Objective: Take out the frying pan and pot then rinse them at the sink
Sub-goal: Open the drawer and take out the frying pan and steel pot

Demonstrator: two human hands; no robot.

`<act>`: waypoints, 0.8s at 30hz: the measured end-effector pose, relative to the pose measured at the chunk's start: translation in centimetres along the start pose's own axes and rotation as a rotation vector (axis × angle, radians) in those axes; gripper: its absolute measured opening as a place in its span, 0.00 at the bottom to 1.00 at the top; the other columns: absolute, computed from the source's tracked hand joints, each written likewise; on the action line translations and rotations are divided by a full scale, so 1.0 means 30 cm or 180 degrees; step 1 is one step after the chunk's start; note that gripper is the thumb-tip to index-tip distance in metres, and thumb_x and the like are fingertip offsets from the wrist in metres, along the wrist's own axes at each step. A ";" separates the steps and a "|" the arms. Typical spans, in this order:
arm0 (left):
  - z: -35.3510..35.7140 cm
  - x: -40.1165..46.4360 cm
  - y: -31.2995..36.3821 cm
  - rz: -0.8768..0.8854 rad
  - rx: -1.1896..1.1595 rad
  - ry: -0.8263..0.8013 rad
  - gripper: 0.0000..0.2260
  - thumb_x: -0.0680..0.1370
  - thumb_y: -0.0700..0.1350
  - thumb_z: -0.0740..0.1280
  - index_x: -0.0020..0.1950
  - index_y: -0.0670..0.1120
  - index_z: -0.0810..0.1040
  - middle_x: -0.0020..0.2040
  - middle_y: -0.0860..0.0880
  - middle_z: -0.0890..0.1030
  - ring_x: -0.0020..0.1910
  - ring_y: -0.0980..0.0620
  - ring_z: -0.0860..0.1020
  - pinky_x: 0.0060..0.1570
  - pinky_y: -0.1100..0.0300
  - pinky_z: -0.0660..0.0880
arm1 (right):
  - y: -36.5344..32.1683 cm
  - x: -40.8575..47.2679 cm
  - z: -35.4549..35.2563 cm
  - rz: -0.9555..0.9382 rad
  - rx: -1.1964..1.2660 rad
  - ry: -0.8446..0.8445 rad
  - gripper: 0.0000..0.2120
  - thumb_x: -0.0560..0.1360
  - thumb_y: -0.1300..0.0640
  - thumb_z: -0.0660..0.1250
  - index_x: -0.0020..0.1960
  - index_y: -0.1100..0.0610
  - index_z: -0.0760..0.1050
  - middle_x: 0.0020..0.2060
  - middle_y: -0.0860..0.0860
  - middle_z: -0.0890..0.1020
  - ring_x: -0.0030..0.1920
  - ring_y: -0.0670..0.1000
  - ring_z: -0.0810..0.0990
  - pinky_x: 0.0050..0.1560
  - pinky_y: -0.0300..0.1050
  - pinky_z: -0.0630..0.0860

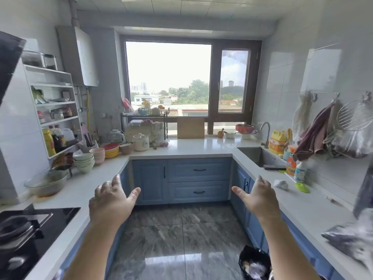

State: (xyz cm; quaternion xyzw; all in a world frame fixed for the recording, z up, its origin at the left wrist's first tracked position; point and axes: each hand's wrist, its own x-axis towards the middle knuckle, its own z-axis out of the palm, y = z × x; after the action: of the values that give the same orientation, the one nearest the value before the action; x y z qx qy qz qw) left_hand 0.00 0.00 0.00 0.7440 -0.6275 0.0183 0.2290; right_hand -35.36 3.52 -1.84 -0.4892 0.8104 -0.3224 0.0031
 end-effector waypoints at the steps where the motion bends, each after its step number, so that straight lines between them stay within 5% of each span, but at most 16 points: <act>1: 0.017 0.008 0.011 -0.0022 -0.0034 -0.0037 0.36 0.78 0.66 0.56 0.78 0.45 0.55 0.74 0.43 0.66 0.73 0.43 0.63 0.68 0.48 0.65 | 0.005 0.017 0.008 -0.0013 0.0029 0.0011 0.48 0.70 0.36 0.70 0.76 0.66 0.57 0.71 0.61 0.68 0.71 0.60 0.67 0.68 0.51 0.68; 12: 0.264 0.169 0.071 -0.0240 0.0011 -0.0145 0.40 0.77 0.67 0.56 0.80 0.43 0.50 0.76 0.42 0.62 0.74 0.43 0.61 0.71 0.48 0.63 | 0.040 0.210 0.207 0.0088 -0.0129 -0.0169 0.44 0.71 0.36 0.69 0.73 0.65 0.60 0.70 0.61 0.69 0.70 0.60 0.68 0.67 0.52 0.67; 24: 0.537 0.734 0.103 -0.0238 0.0112 -0.0152 0.37 0.76 0.67 0.58 0.76 0.43 0.58 0.74 0.41 0.64 0.74 0.42 0.61 0.70 0.46 0.63 | -0.144 0.622 0.554 0.0286 -0.0216 -0.0129 0.40 0.71 0.36 0.69 0.69 0.63 0.64 0.68 0.59 0.70 0.68 0.59 0.69 0.65 0.51 0.69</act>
State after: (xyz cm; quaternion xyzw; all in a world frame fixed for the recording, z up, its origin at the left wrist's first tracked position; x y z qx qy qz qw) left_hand -2.43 -26.55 -6.50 0.7710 -0.6041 0.0030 0.2014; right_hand -36.33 -21.31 -6.93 -0.4586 0.8418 -0.2843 0.0175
